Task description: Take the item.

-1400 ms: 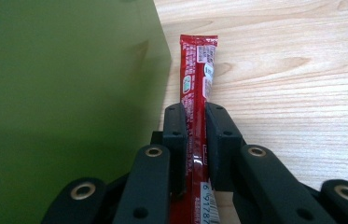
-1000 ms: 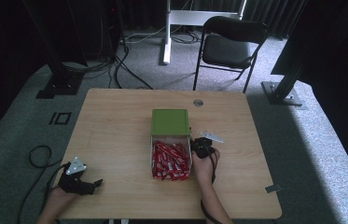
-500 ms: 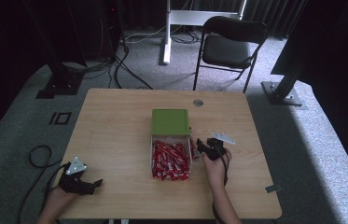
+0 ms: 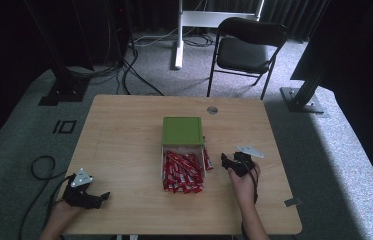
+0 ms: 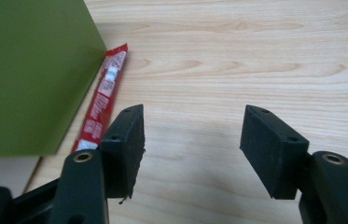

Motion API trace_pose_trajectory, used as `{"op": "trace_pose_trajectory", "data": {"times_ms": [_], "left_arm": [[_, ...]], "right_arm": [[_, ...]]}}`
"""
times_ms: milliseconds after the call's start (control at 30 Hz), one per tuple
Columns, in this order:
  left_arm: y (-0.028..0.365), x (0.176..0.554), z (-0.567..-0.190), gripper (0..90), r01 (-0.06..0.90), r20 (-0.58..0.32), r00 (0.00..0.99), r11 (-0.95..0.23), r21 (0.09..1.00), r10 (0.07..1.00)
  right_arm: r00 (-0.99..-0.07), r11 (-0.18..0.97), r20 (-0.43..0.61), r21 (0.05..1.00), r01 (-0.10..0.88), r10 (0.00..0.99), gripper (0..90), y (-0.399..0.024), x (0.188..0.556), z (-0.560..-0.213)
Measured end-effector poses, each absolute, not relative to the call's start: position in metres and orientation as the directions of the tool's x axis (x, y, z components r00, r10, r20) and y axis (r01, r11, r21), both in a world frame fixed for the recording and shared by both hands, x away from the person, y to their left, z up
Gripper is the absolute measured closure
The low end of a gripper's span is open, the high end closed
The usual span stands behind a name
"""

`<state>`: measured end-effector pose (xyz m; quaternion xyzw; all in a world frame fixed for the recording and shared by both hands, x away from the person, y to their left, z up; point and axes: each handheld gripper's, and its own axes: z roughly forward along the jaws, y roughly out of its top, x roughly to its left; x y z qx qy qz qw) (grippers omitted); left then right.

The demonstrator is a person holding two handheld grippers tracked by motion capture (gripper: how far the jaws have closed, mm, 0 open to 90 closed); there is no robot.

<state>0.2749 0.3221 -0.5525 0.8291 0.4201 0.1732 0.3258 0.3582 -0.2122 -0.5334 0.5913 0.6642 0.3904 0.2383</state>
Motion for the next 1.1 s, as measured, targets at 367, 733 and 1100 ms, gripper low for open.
{"op": "trace_pose_trajectory", "data": {"times_ms": [367, 733, 1100], "left_arm": [[0.322, 0.275, -0.552, 1.5, 0.584, 0.013, 0.586, -0.434, 0.686, 0.81], [0.322, 0.275, -0.552, 1.5, 0.584, 0.013, 0.587, -0.434, 0.686, 0.81], [0.322, 0.275, -0.553, 1.5, 0.584, 0.014, 0.587, -0.435, 0.686, 0.81]], "right_arm": [[-0.32, 0.084, 0.117, 0.831, 0.55, 0.94, 32.8, -0.24, 0.343, -0.532], [-0.388, 0.078, 0.155, 0.849, 0.522, 0.909, 19.9, -0.268, 0.326, -0.535], [-0.504, 0.24, 0.077, 0.81, 0.535, 0.861, 19.0, -0.279, 0.303, -0.539]]}}
